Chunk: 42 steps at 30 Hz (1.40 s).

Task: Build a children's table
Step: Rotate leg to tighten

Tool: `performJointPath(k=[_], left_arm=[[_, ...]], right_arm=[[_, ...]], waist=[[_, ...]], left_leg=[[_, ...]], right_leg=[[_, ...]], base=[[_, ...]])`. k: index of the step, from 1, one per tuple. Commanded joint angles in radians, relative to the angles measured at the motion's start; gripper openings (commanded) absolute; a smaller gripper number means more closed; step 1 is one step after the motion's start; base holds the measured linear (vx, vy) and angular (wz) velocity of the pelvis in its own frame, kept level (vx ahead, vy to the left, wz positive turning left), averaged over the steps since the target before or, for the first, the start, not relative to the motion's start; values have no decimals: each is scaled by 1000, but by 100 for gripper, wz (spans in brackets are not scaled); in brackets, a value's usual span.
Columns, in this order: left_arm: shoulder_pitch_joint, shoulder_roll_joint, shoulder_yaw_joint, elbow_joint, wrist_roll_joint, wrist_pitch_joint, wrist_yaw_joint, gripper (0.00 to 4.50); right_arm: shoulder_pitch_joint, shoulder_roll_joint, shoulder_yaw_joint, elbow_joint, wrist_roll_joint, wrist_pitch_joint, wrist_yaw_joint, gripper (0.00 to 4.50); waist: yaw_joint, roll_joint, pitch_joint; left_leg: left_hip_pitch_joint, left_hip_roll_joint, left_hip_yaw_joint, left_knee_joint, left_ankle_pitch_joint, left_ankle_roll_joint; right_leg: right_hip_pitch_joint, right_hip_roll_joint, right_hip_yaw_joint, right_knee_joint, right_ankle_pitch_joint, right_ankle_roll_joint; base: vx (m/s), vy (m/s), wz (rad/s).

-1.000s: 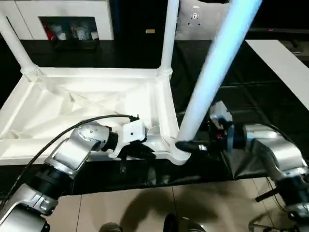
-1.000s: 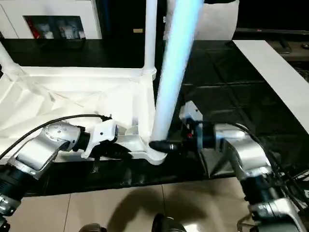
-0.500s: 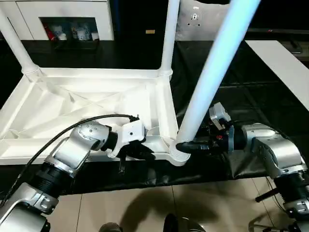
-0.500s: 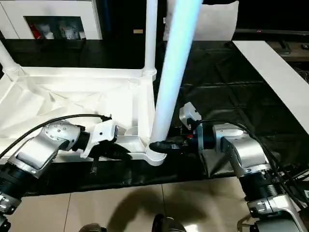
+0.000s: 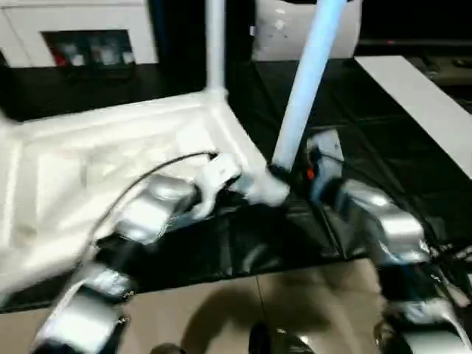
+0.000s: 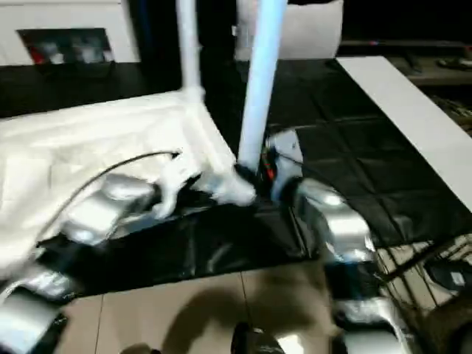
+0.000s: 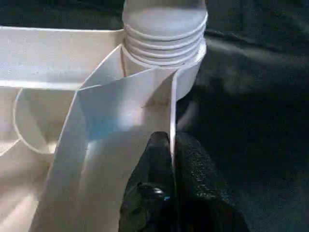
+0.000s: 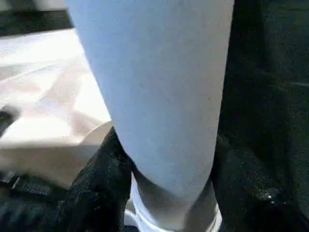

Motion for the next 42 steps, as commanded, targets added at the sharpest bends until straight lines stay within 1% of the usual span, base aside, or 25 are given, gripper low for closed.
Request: performJointPath(k=[1, 2, 4, 5, 7, 9, 11, 12, 14, 15, 16, 19, 20, 21, 22, 23, 24, 27, 30, 33, 34, 35, 37, 39, 42], left_arm=[[-41, -54, 34, 13, -11, -44, 86, 0], [-48, -67, 34, 24, -6, -50, 98, 0], [-55, -78, 35, 35, 1, -57, 105, 0], [-53, -69, 22, 32, 17, -71, 92, 0], [-49, -62, 17, 27, 24, -73, 82, 0], [-36, -34, -5, 17, 29, -96, 39, 0], [-28, -17, -15, 11, 32, -115, 17, 0], [-14, 8, -25, -1, 30, -132, -23, 0], [5, 41, -35, -17, 23, -165, -89, 0], [15, 56, -42, -25, 22, -178, -120, 0], [34, 84, -55, -40, 17, -214, -182, 0], [50, 113, -64, -52, 0, -248, -261, 0], [50, 118, -65, -50, -4, -251, -274, 0], [49, 120, -65, -48, -5, -250, -280, 0], [49, 120, -65, -48, -5, -250, -280, 0], [51, 158, -86, -43, -15, -283, -373, 0], [51, 158, -86, -43, -15, -283, -373, 0], [55, 192, -111, -49, -18, -335, -473, 0], [64, 214, -129, -76, -26, -357, -549, 0], [72, 240, -154, -108, -28, -373, -618, 0], [73, 246, -161, -113, -25, -379, -627, 0], [73, 256, -170, -121, -24, -389, -650, 0], [74, 260, -173, -125, -24, -392, -659, 0], [71, 264, -177, -123, -21, -401, -669, 0], [66, 267, -177, -116, -13, -410, -679, 0]], right_arm=[[-19, 67, 43, 19, 11, 0, -48, 237], [-27, 82, 52, 30, -5, -36, -66, 271], [-32, 105, 52, 39, -28, -72, -96, 277], [-28, 114, 47, 44, -27, -121, -85, 292], [-22, 111, 46, 39, -26, -139, -72, 316], [5, 80, 53, 8, -24, -170, -15, 326], [21, 48, 67, -15, -31, -182, 21, 352], [48, -2, 78, -53, -25, -186, 80, 361], [74, -60, 57, -86, 6, -177, 151, 385], [82, -91, 49, -90, 11, -180, 183, 398], [95, -156, 51, -95, 17, -195, 268, 406], [111, -238, 48, -104, 41, -203, 397, 417], [113, -252, 45, -104, 50, -203, 425, 440], [113, -260, 44, -104, 56, -203, 440, 447], [113, -260, 44, -104, 56, -203, 440, 447], [120, -348, 56, -113, 95, -205, 589, 447], [120, -348, 56, -113, 95, -205, 589, 447], [110, -408, 70, -96, 137, -203, 726, 447], [100, -438, 91, -75, 151, -202, 814, 431], [80, -448, 108, -51, 166, -179, 887, 410], [74, -450, 114, -46, 171, -175, 902, 403], [64, -453, 132, -37, 179, -166, 933, 384], [60, -454, 139, -35, 179, -165, 943, 375], [55, -447, 156, -27, 179, -161, 967, 358], [50, -440, 181, -25, 185, -146, 1004, 329]], waist=[[3, 7, -84], [4, 8, -86], [5, 6, -87], [7, 2, -90], [9, 2, -92], [16, -4, -95], [21, -1, -98], [23, 0, -99], [31, -2, -98], [33, 1, -98], [36, -2, -94], [40, -1, -86], [40, 4, -84], [37, 1, -80], [36, 1, -81], [37, 4, -82], [39, 4, -82], [41, -5, -84], [44, -3, -84], [51, -8, -84], [53, -6, -85], [58, -6, -85], [60, -6, -87], [64, -5, -88], [67, -8, -89]], left_leg=[[-11, -10, 22, -63, -99, 93], [-13, -11, 23, -64, -85, 103], [-11, -11, 25, -65, -76, 108], [-12, -13, 26, -65, -64, 113], [-14, -15, 26, -64, -43, 124], [-19, -16, 26, -62, -6, 146], [-21, -12, 24, -60, 26, 162], [-24, -12, 24, -59, 46, 171], [-23, -12, 25, -57, 54, 183], [-22, -11, 27, -58, 47, 187], [-21, -12, 29, -59, 17, 180], [-14, -13, 33, -62, -37, 157], [-12, -15, 33, -61, -71, 146], [-9, -15, 34, -62, -100, 133], [-9, -16, 34, -61, -111, 126], [-4, -18, 32, -59, -133, 122], [-2, -17, 32, -59, -137, 125], [-10, -13, 30, -61, -129, 130], [-9, -13, 30, -61, -122, 134], [-9, -4, 30, -65, -103, 129], [-7, -4, 30, -64, -102, 130], [-6, 2, 30, -66, -86, 136], [-9, 6, 29, -67, -74, 137], [-12, 6, 29, -65, -56, 140], [-16, 2, 31, -64, -42, 136]], right_leg=[[93, -58, 21, -70, -475, 2], [94, -63, 28, -62, -447, -22], [91, -64, 33, -59, -431, -36], [92, -66, 36, -54, -426, -45], [92, -66, 40, -48, -408, -56], [92, -67, 45, -34, -369, -68], [93, -69, 47, -26, -339, -79], [94, -68, 48, -21, -316, -86], [94, -68, 52, -18, -299, -85], [91, -68, 52, -19, -311, -89], [92, -67, 49, -27, -353, -75], [86, -66, 45, -43, -448, -48], [87, -65, 41, -51, -496, -27], [83, -63, 36, -61, -540, -9], [84, -63, 33, -64, -556, 0], [83, -61, 26, -72, -583, 26], [81, -60, 26, -75, -584, 31], [86, -62, 25, -69, -564, 24], [85, -64, 26, -70, -560, 20], [82, -69, 32, -61, -539, -10], [82, -69, 32, -58, -531, -18], [80, -70, 38, -50, -496, -43], [83, -72, 42, -43, -471, -57], [84, -74, 45, -36, -440, -75], [85, -73, 48, -32, -437, -77]], base=[[0, 0, 0], [0, 0, 0], [0, 0, 0], [0, 0, 0], [0, 0, 0], [0, 0, 0], [0, 0, 0], [0, 0, 0], [0, 0, 0], [0, 0, 0], [0, 0, 0], [0, 0, 0], [0, 0, 0], [0, 0, 0], [0, 0, 0], [0, 0, 0], [0, 0, 0], [0, 0, 0], [0, 0, 0], [0, 0, 0], [0, 0, 0], [0, 0, 0], [0, 0, 0], [0, 0, 0], [0, 0, 0]])
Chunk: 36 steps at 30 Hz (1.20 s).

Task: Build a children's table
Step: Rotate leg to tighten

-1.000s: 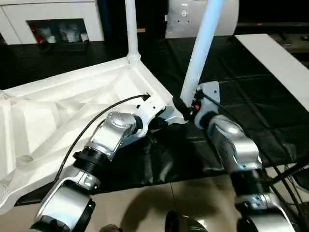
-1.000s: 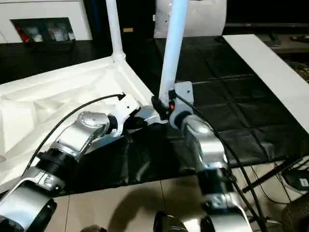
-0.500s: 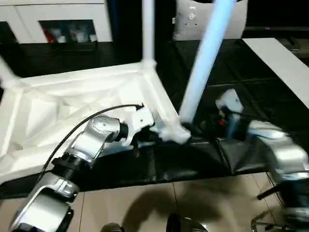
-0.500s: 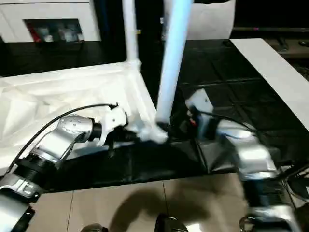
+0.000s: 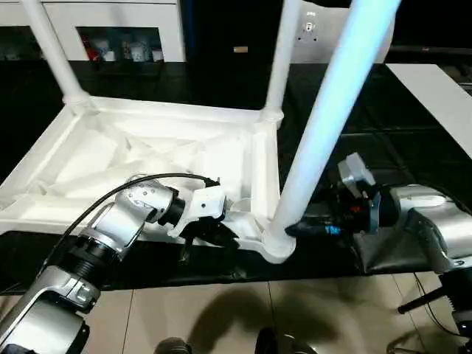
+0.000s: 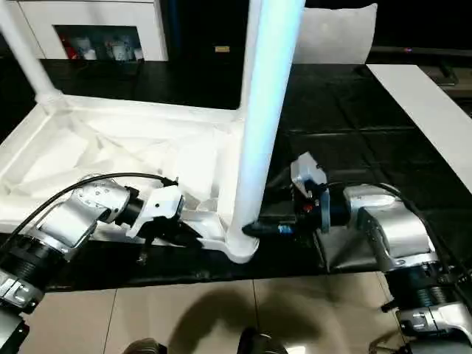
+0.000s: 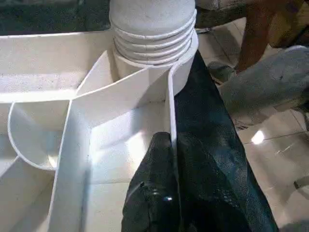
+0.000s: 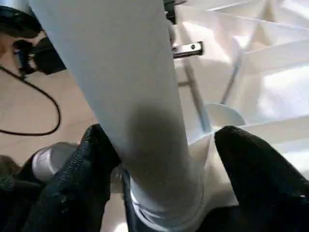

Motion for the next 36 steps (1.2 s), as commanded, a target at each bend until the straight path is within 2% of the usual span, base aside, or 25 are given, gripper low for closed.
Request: performJointPath(k=[1, 5, 11, 16, 18, 19, 20, 21, 22, 23, 24, 25, 26, 27, 28, 29, 30, 31, 32, 33, 34, 35, 36], left_arm=[[-9, -7, -39, -30, 10, -24, -56, 0], [-12, -3, -40, -32, 9, -25, -63, 0], [-17, -6, -30, -27, 6, -17, -62, 0], [-22, -37, 4, -17, 10, 45, 27, 0], [-23, -41, 9, -16, 10, 57, 40, 0], [-28, -66, 28, -11, 3, 92, 86, 0], [-36, -92, 44, -4, 2, 119, 136, 0], [-49, -125, 63, 4, 2, 164, 201, 0], [-68, -172, 85, 18, 4, 215, 282, 0], [-72, -183, 90, 22, 5, 225, 300, 0], [-79, -200, 96, 28, 5, 241, 326, 0], [-96, -243, 117, 50, 12, 266, 398, 0], [-100, -256, 124, 56, 15, 277, 421, 0], [-108, -278, 131, 65, 21, 291, 458, 0], [-111, -289, 134, 70, 25, 299, 479, 0], [-119, -332, 140, 81, 47, 328, 558, 0], [-121, -348, 141, 83, 57, 339, 587, 0], [-121, -358, 147, 87, 59, 345, 608, 0], [-121, -365, 154, 88, 63, 352, 623, 0], [-120, -369, 155, 87, 67, 352, 630, 0], [-119, -371, 155, 87, 70, 352, 635, 0], [-116, -376, 154, 83, 78, 356, 647, 0], [-114, -374, 152, 79, 81, 353, 647, 0]], right_arm=[[-10, 1, 14, -1, 6, 14, 26, 322], [-18, 3, 25, 9, 9, 23, 49, 285], [-22, 11, 32, 10, 22, 39, 60, 232], [9, 55, -9, -40, 59, 85, -21, 210], [13, 63, -15, -45, 62, 89, -37, 207], [23, 93, -26, -60, 47, 94, -115, 206], [32, 125, -32, -71, 19, 93, -200, 205], [35, 166, -42, -73, -12, 103, -305, 204], [31, 224, -61, -66, -48, 117, -439, 204], [29, 237, -66, -64, -55, 120, -468, 203], [26, 260, -76, -59, -64, 124, -514, 200], [18, 314, -97, -60, -78, 136, -612, 199], [17, 332, -105, -64, -83, 143, -650, 197], [13, 364, -119, -65, -98, 153, -722, 197], [11, 380, -124, -67, -108, 157, -759, 196], [8, 453, -144, -67, -159, 154, -922, 196], [7, 482, -150, -66, -181, 149, -985, 196], [7, 495, -149, -65, -192, 132, -1008, 196], [8, 505, -148, -68, -201, 123, -1021, 196], [9, 509, -144, -67, -207, 108, -1023, 196], [9, 512, -142, -67, -212, 98, -1024, 196], [10, 521, -135, -67, -228, 60, -1041, 250], [11, 524, -145, -68, -220, 47, -1042, 250]], waist=[[-2, -7, -87], [6, -5, -84], [7, -5, -81], [4, -3, -79], [1, -4, -77], [0, -1, -75], [-6, -2, -73], [-6, -2, -73], [-12, -1, -73], [-27, 0, -72], [-42, 6, -80], [-46, 18, -79], [-64, 30, -72], [-68, 28, -71], [-71, 26, -66], [-82, 20, -63], [-89, 14, -59], [-93, 15, -61], [-101, 27, -67], [-97, 43, -71], [-94, 43, -71], [-97, 31, -62], [-92, 17, -52]], left_leg=[[-14, 7, 28, -63, -41, 123], [-12, 8, 29, -63, -47, 114], [-12, 5, 29, -64, -69, 100], [-12, 0, 30, -64, -81, 90], [-12, -4, 30, -63, -100, 84], [-10, -5, 30, -62, -107, 81], [-10, -11, 32, -60, -115, 68], [-10, -11, 32, -60, -115, 68], [-11, -15, 31, -57, -130, 57], [-9, -16, 29, -52, -154, 45], [-22, -8, 20, -54, -171, 55], [-26, 6, 12, -61, -174, 62], [-27, 72, -13, -88, -280, 80], [-25, 81, -18, -95, -317, 73], [-18, 76, -15, -98, -347, 67], [7, 26, 10, -70, -340, 53], [11, -16, 31, -45, -271, 44], [7, -20, 32, -44, -256, 47], [-5, -2, 22, -48, -255, 67], [-15, 55, -4, -69, -288, 87], [-19, 85, -16, -87, -313, 96], [-18, 95, -21, -104, -359, 91], [24, 1, 27, -53, -330, 57]], right_leg=[[91, -55, 48, -55, -448, -71], [88, -55, 47, -61, -478, -57], [89, -54, 44, -68, -510, -37], [88, -51, 40, -75, -536, -18], [87, -49, 33, -84, -571, 1], [86, -48, 30, -87, -584, 9], [83, -43, 22, -98, -615, 38], [83, -43, 22, -98, -615, 38], [83, -39, 10, -106, -636, 57], [82, -35, -9, -120, -658, 87], [108, -40, -27, -125, -637, 116], [117, -45, -28, -123, -605, 111], [128, -57, -15, -80, -500, 75], [130, -62, -5, -65, -479, 64], [123, -64, 3, -70, -490, 56], [98, -66, -11, -116, -589, 59], [88, -64, -46, -152, -685, 87], [94, -57, -60, -161, -701, 112], [115, -53, -73, -161, -658, 146], [136, -65, -49, -116, -558, 136], [136, -70, -22, -77, -490, 113], [124, -75, 13, -45, -425, 74], [71, -66, -13, -132, -626, 91]], base=[[0, 0, 0], [0, 0, 0], [0, 0, 0], [0, 0, 0], [0, 0, 0], [0, 0, 0], [0, 0, 0], [0, 0, 0], [0, 0, 0], [0, 0, 0], [0, 0, 0], [0, 0, 0], [0, 0, 0], [0, 0, 0], [0, 0, 0], [0, 0, 0], [0, 0, 0], [0, 0, 0], [0, 0, 0], [0, 0, 0], [0, 0, 0], [41, -57, 6], [41, -57, 6]])
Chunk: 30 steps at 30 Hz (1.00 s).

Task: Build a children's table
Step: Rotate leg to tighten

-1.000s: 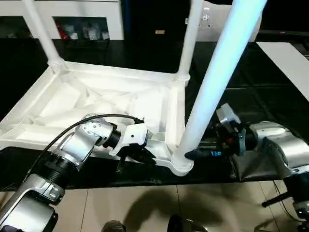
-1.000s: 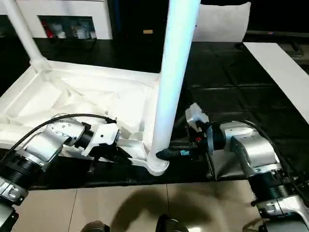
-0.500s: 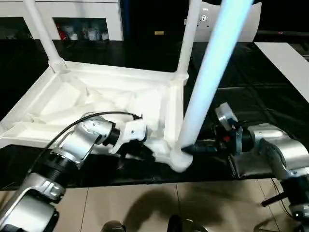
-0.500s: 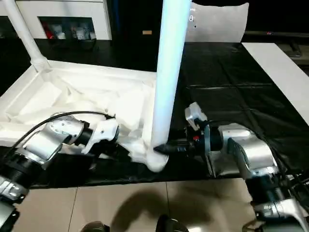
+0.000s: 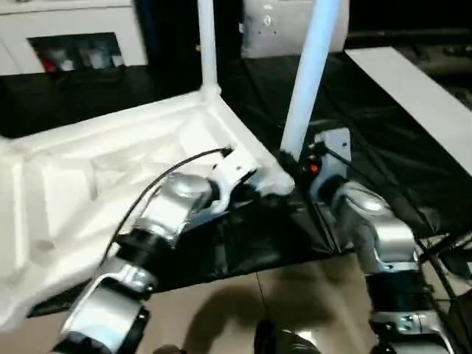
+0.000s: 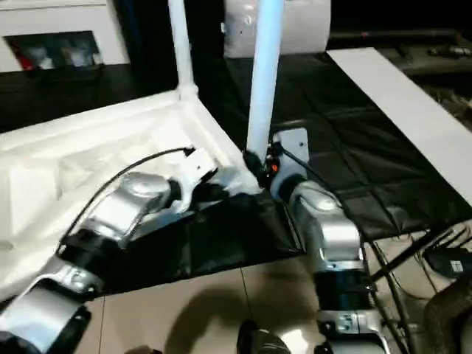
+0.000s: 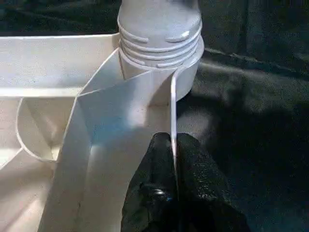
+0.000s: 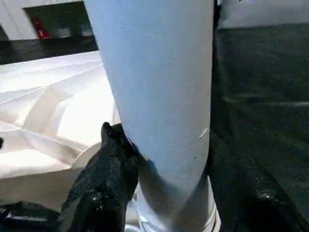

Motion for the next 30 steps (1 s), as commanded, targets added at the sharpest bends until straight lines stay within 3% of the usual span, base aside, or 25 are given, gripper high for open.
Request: performJointPath(k=[1, 2, 3, 4, 5, 6, 7, 8, 11, 12, 14, 17, 20, 25, 30], left_arm=[[-25, -28, -6, -39, -8, -17, 9, 0], [-25, -25, -8, -39, -6, -21, 6, 0], [-20, -3, -19, -42, 4, -44, -10, 0], [-19, 4, -22, -43, 8, -52, -15, 0], [-15, 19, -26, -47, 11, -62, -28, 0], [-13, 26, -27, -49, 11, -66, -35, 0], [-13, 26, -27, -49, 11, -66, -35, 0], [1, 62, -36, -62, 9, -95, -84, 0], [17, 97, -49, -77, 1, -126, -147, 0], [17, 97, -49, -77, 1, -126, -147, 0], [32, 135, -66, -92, -12, -164, -226, 0], [36, 152, -74, -94, -18, -185, -263, 0], [45, 197, -103, -104, -33, -242, -367, 0], [45, 258, -145, -104, -26, -326, -490, 0], [52, 288, -166, -128, -36, -363, -576, 0]], right_arm=[[-6, 36, 55, -5, 22, -22, 19, 263], [-5, 33, 53, -5, 24, -26, 24, 270], [2, 13, 39, -13, 36, -42, 58, 283], [5, 6, 35, -17, 39, -46, 69, 283], [12, -13, 26, -24, 48, -55, 96, 298], [14, -23, 21, -27, 54, -59, 109, 311], [14, -23, 21, -27, 54, -59, 109, 311], [19, -92, 5, -17, 76, -78, 195, 329], [20, -164, -6, -5, 100, -87, 306, 356], [20, -164, -6, -5, 100, -87, 306, 356], [18, -250, 4, 5, 121, -94, 439, 385], [18, -297, 15, 10, 133, -97, 513, 398], [16, -384, 45, 17, 156, -91, 671, 428], [-1, -472, 107, 41, 162, -102, 858, 428], [-22, -486, 135, 67, 168, -121, 948, 428]], waist=[[7, -22, -69], [6, -25, -75], [13, -6, -92], [14, -1, -94], [11, 3, -90], [8, 2, -90], [9, 1, -89], [10, -2, -94], [20, -6, -96], [23, -7, -98], [36, -10, -102], [51, -12, -101], [65, -15, -97], [73, -16, -96], [78, -20, -96]], left_leg=[[-4, -73, 43, -44, -248, 86], [-30, -70, 39, -45, -219, 100], [-34, -57, 32, -55, -169, 118], [-35, -45, 25, -60, -146, 128], [-35, -24, 13, -66, -118, 136], [-34, -14, 10, -67, -107, 140], [-36, -13, 9, -67, -103, 140], [-37, -16, 10, -65, -71, 145], [-36, -22, 17, -62, -26, 175], [-38, -22, 16, -61, -15, 182], [-41, -24, 18, -57, 35, 206], [-40, -23, 21, -57, 44, 215], [-34, -21, 24, -60, 5, 192], [-33, -21, 24, -61, -41, 167], [-29, -19, 27, -63, -70, 141]], right_leg=[[59, -59, 21, -111, -725, 122], [80, -47, 9, -112, -709, 154], [92, -49, 8, -111, -625, 189], [90, -50, 14, -106, -565, 173], [88, -50, 19, -95, -483, 130], [82, -55, 30, -80, -428, 78], [82, -57, 33, -72, -413, 54], [82, -62, 43, -57, -376, -2], [80, -62, 55, -45, -352, -47], [83, -62, 58, -41, -343, -50], [80, -60, 66, -30, -307, -65], [77, -59, 69, -27, -318, -68], [74, -58, 66, -38, -396, -47], [73, -57, 62, -47, -453, -23], [71, -57, 58, -56, -495, -1]], base=[[57, 5, 5], [55, 28, -9], [55, 28, -9], [0, 0, 0], [0, 0, 0], [0, 0, 0], [0, 0, 0], [0, 0, 0], [0, 0, 0], [0, 0, 0], [0, 0, 0], [0, 0, 0], [0, 0, 0], [0, 0, 0], [0, 0, 0]])
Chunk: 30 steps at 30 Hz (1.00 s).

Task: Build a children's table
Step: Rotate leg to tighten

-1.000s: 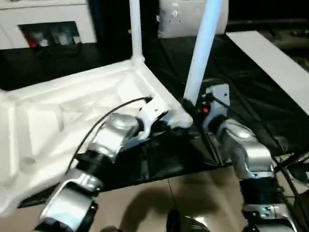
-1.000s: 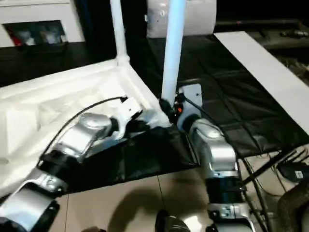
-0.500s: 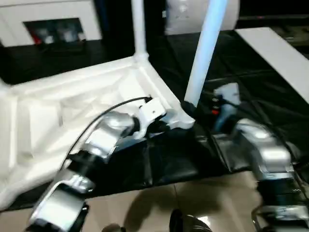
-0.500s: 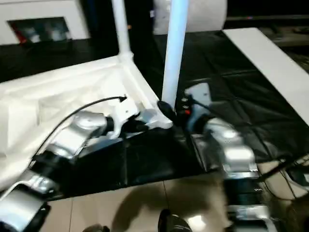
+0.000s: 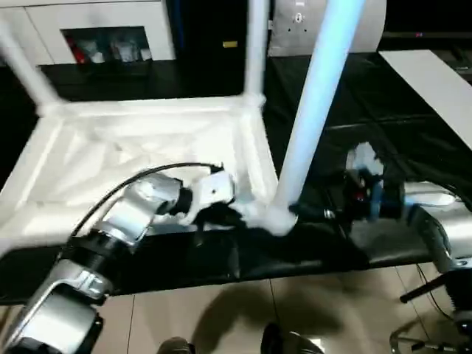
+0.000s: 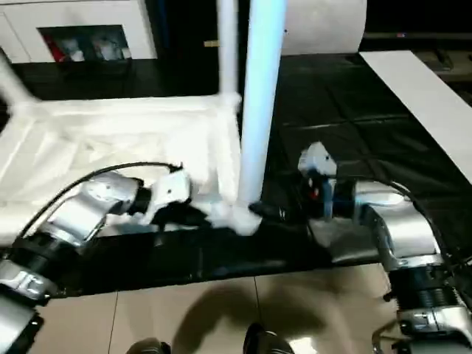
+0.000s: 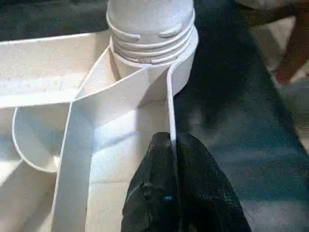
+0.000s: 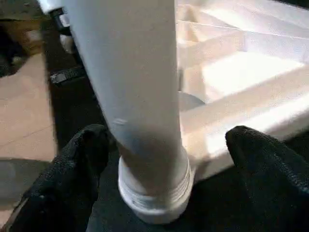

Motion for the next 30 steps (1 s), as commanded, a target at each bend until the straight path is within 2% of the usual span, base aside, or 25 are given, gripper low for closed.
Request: performJointPath(k=[1, 4, 6, 7, 8, 15, 21, 24, 25, 28, 30], left_arm=[[1, 3, -40, -47, -2, -34, -63, 0], [6, 17, -52, -65, -7, -52, -104, 0], [7, 23, -59, -73, -8, -58, -120, 0], [6, 28, -64, -77, -10, -65, -133, 0], [7, 32, -67, -82, -12, -68, -141, 0], [7, 37, -67, -84, -19, -83, -173, 0], [4, 39, -64, -82, -25, -80, -179, 0], [1, 28, -47, -73, -34, -50, -157, 0], [-1, 19, -39, -68, -35, -31, -140, 0], [-11, -15, -10, -55, -41, 27, -71, 0], [-17, -34, 4, -50, -42, 58, -33, 0]], right_arm=[[-20, -12, 13, 3, 12, -18, 43, 428], [-34, -15, 35, 19, 17, -19, 95, 400], [-41, -15, 52, 27, 16, -15, 118, 390], [-47, -16, 66, 35, 21, -8, 140, 374], [-49, -17, 80, 36, 24, -1, 162, 352], [-59, -7, 104, 52, 35, 15, 223, 300], [-66, 5, 104, 61, 55, 30, 238, 243], [-56, 15, 91, 39, 81, 55, 224, 226], [-47, 23, 83, 23, 95, 72, 212, 220], [-14, 64, 57, -25, 110, 99, 127, 210], [-1, 87, 47, -42, 101, 101, 73, 208]], waist=[[-3, -19, -90], [0, -22, -95], [3, -20, -96], [4, -21, -97], [5, -25, -99], [14, -26, -100], [19, -24, -100], [19, -22, -98], [18, -24, -97], [18, -19, -95], [15, -22, -94]], left_leg=[[-11, -2, 28, -60, -68, 127], [-12, 0, 28, -59, -50, 129], [-14, 1, 28, -59, -29, 134], [-14, 2, 28, -59, -23, 134], [-15, 3, 29, -59, -14, 137], [-14, 3, 31, -58, -16, 123], [-13, 4, 32, -59, -19, 117], [-14, 3, 31, -59, -19, 113], [-14, 2, 32, -59, -20, 111], [-13, -1, 32, -59, -38, 104], [-13, -7, 34, -59, -54, 91]], right_leg=[[96, -47, 49, -67, -494, 6], [97, -47, 52, -59, -461, -3], [97, -47, 56, -54, -436, -18], [97, -48, 57, -52, -430, -20], [98, -48, 57, -48, -424, -27], [97, -47, 56, -50, -438, -22], [96, -46, 55, -53, -448, -12], [96, -45, 55, -53, -448, -10], [97, -44, 55, -55, -450, -8], [96, -44, 51, -62, -477, 6], [97, -41, 45, -71, -507, 32]], base=[[0, 0, 0], [0, 0, 0], [0, 0, 0], [0, 0, 0], [0, 0, 0], [0, 0, 0], [0, 0, 0], [0, 0, 0], [0, 0, 0], [0, 0, 0], [0, 0, 0]])
